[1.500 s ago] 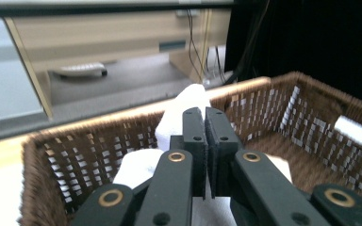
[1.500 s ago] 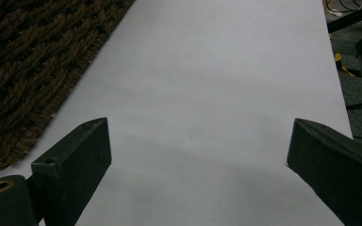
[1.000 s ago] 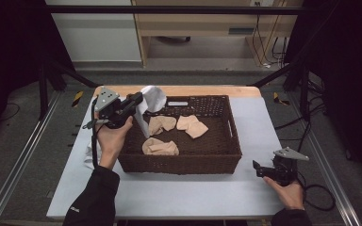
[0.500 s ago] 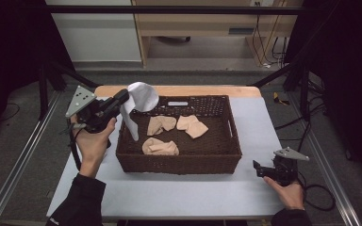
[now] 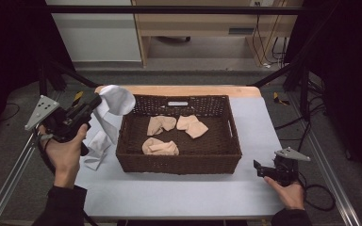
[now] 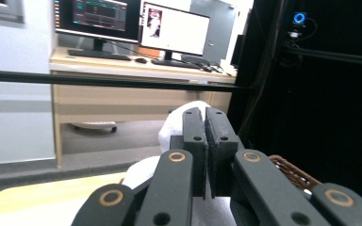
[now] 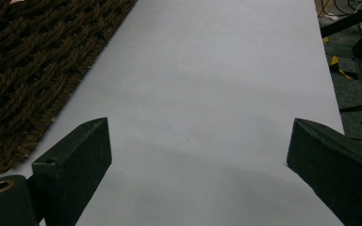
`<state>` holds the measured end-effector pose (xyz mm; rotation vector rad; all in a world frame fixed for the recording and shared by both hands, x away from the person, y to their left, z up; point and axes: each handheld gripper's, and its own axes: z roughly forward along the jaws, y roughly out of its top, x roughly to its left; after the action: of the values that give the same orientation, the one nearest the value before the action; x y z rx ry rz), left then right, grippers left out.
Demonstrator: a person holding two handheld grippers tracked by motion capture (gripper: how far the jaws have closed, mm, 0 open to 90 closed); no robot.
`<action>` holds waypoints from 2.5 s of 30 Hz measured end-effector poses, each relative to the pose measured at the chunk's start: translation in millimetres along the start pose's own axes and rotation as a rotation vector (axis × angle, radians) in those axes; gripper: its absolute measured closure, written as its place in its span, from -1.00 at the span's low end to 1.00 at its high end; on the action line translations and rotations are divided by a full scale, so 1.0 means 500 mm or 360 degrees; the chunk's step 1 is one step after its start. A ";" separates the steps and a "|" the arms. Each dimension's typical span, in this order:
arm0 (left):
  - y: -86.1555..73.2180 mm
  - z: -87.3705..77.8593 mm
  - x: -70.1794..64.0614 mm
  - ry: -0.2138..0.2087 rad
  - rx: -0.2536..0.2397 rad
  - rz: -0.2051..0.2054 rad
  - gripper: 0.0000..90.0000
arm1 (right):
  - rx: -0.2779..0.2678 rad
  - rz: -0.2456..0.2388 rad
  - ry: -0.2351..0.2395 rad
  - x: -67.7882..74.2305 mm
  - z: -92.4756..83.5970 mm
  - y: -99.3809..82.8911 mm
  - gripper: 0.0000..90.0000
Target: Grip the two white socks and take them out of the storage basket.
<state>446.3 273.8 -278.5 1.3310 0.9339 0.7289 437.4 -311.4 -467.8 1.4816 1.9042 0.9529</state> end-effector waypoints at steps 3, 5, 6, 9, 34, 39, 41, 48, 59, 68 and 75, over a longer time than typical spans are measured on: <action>-0.006 -0.020 0.019 0.0033 -0.0008 -0.0017 0.94 | 0.0001 0.0003 -0.0002 0.001 0.000 0.000 -0.84; -0.012 -0.032 0.032 0.0056 -0.0012 -0.0032 0.94 | 0.0003 0.0000 -0.0004 0.001 0.001 0.000 -0.84; -0.017 -0.044 0.044 0.0078 -0.0023 -0.0046 0.94 | 0.0005 0.0000 -0.0004 0.001 0.001 0.000 -0.83; -0.025 -0.055 0.057 0.0100 -0.0023 -0.0065 0.94 | 0.0005 -0.0001 -0.0006 0.001 0.001 -0.001 -0.84; -0.192 -0.072 0.132 0.0342 0.0397 -0.0089 0.93 | -0.0005 -0.0025 0.0009 0.002 -0.004 -0.002 -0.83; -0.227 -0.061 0.140 0.0348 0.0506 -0.0103 0.93 | -0.0003 -0.0024 0.0009 0.002 -0.005 -0.002 -0.84; -0.233 -0.058 0.140 0.0344 0.0533 -0.0098 0.93 | -0.0004 -0.0030 0.0006 0.002 -0.005 -0.002 -0.84; -0.288 -0.033 0.143 0.0358 0.0732 -0.0044 0.90 | 0.0008 -0.0028 0.0005 0.003 -0.003 -0.003 -0.84; -0.286 -0.039 0.138 0.0299 0.0650 -0.0067 0.28 | 0.0009 -0.0026 0.0004 0.003 -0.003 -0.004 -0.84; -0.281 -0.081 0.131 0.0292 0.0608 -0.0062 -0.15 | 0.0004 -0.0014 -0.0002 0.001 -0.003 -0.003 -0.84; -0.289 -0.109 0.134 0.0314 0.0643 -0.0062 -0.37 | -0.0015 0.0007 -0.0005 -0.002 -0.007 -0.003 -0.84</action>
<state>418.7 340.3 -430.6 1.6058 1.3120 0.6717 433.9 -313.2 -467.0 1.4814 1.8923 0.9596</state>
